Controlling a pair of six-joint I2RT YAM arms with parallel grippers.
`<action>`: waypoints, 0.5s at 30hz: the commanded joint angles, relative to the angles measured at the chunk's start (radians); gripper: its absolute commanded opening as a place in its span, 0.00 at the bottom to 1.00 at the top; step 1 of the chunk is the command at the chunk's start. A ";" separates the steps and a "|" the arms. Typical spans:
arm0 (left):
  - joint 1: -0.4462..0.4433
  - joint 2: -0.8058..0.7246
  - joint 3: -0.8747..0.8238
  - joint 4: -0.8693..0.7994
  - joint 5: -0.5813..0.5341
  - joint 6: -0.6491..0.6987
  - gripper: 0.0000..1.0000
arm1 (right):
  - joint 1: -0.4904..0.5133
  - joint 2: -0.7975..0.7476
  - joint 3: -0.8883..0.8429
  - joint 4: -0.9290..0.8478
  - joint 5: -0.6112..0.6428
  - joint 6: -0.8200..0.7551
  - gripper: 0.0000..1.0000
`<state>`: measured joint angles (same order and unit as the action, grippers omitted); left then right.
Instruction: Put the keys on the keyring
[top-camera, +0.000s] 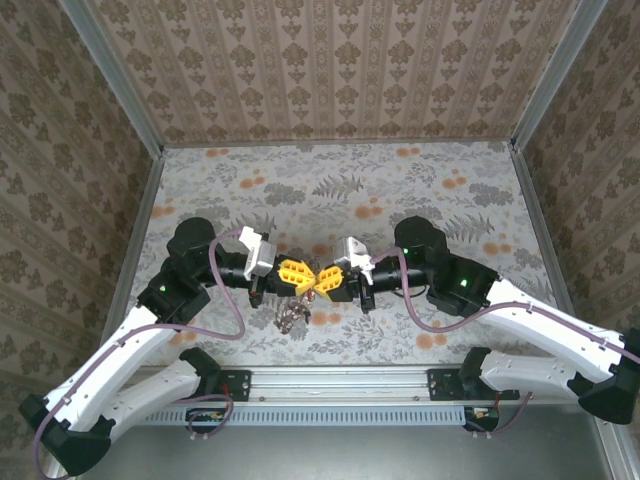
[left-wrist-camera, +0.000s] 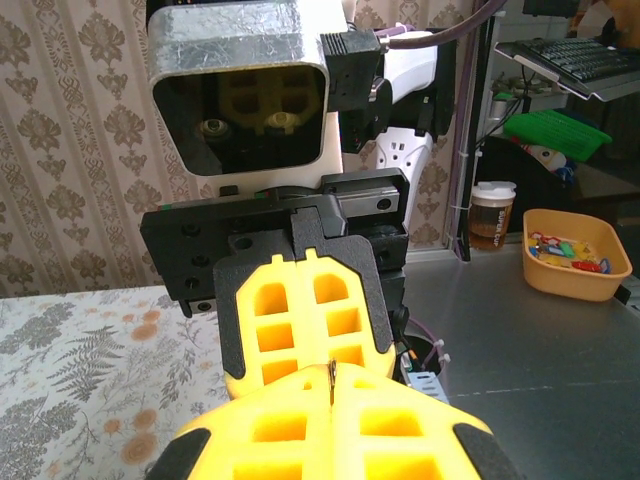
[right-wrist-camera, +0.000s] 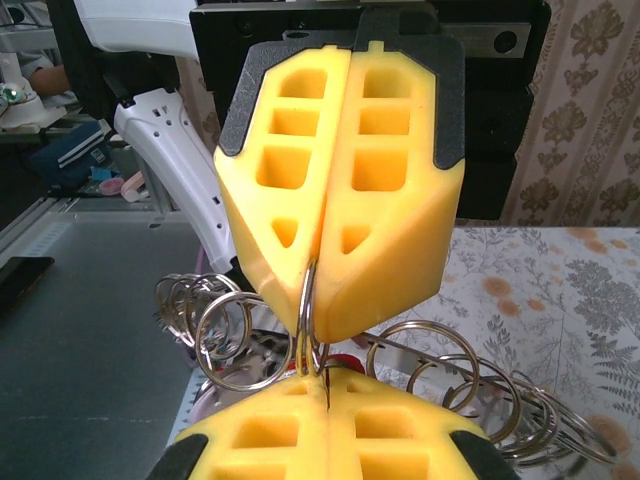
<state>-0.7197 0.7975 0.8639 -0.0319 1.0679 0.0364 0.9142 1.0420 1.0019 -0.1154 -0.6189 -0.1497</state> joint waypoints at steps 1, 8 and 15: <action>-0.017 0.001 0.000 0.073 0.035 -0.012 0.00 | -0.005 0.012 0.035 -0.005 0.026 0.007 0.04; -0.009 -0.011 -0.011 0.079 0.019 -0.016 0.00 | -0.012 -0.094 0.008 -0.051 0.181 -0.010 0.41; -0.005 -0.007 -0.023 0.118 0.030 -0.045 0.00 | -0.013 -0.191 -0.040 -0.029 0.247 -0.021 0.46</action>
<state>-0.7204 0.7971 0.8394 0.0093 1.0611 0.0189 0.9058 0.8558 0.9787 -0.1608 -0.4244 -0.1577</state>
